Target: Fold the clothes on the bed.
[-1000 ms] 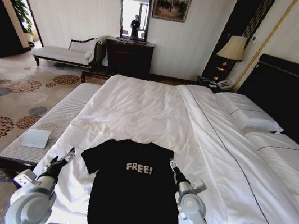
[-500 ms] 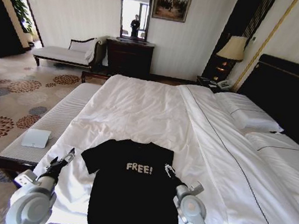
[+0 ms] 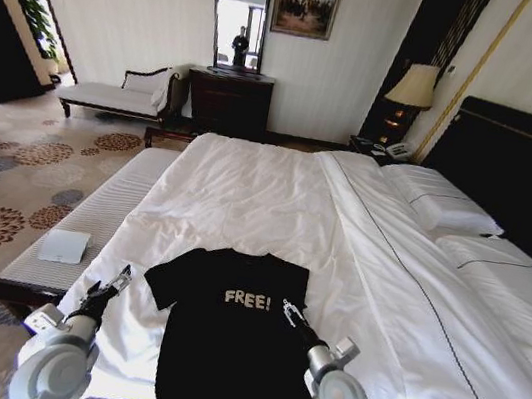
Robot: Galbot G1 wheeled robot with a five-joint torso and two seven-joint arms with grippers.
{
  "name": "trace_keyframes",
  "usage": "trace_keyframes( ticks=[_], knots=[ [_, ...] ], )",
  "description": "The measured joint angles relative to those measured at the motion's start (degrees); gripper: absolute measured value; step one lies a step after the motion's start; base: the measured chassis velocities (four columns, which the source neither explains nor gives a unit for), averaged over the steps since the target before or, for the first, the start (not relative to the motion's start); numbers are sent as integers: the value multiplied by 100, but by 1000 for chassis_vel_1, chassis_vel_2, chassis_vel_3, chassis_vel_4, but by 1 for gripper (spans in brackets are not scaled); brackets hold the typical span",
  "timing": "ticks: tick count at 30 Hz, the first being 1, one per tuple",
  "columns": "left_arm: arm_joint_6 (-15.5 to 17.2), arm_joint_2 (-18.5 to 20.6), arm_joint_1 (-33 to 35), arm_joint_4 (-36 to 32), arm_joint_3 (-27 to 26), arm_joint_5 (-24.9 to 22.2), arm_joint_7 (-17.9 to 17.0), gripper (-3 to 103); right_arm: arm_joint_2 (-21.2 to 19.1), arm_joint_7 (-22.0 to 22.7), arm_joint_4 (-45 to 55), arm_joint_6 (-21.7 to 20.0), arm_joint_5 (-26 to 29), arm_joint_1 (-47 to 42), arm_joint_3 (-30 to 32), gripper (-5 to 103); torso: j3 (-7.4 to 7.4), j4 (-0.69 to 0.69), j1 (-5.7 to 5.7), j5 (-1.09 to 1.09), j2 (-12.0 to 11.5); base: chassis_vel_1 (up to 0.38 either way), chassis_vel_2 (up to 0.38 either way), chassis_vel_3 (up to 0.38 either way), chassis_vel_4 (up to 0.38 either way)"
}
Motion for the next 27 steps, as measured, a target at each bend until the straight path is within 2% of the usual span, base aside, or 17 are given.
trace_keyframes(
  ticks=[5, 9, 14, 16, 18, 25, 27],
  knots=[
    [-5, -5, 2, 1, -11, -2, -6, 100, -69, -272, 5, 58, -298, -186, -50, 100, 0, -1, 0, 0, 0, 0, 0, 0, 0],
    [-7, 12, 5, 1, -51, -35, -9, 100, -66, -277, -14, 157, -388, -177, -34, 100, 0, 0, 0, 0, 0, 0, 0, 0, 0],
    [18, 106, -66, 69, -106, -192, -10, 100, 37, -154, -41, 487, -553, 4, 83, 100, 0, 1, 0, 0, 0, 0, 0, 0, 0],
    [127, 211, -237, 220, -151, -487, -7, 100, 176, -63, -68, 855, -736, 187, 233, 100, 0, 0, 0, 1, 0, 0, 0, 0, 0],
    [261, 322, -401, 444, -161, -774, 2, 100, 317, 122, -39, 1010, -755, 335, 376, 100, 0, 0, 0, 0, 0, 0, 0, 0, 0],
    [424, 484, -752, 1137, 67, -1021, 174, 100, 482, 408, 43, 1074, -783, 502, 596, 100, 1, 0, 1, 0, -1, 0, 0, 0, 0],
    [578, 415, -921, 1382, 225, -1491, 257, 100, 488, 481, 64, 1071, -783, 503, 642, 100, 1, 0, 1, 0, -1, 0, 0, 0, 0]
  ],
)
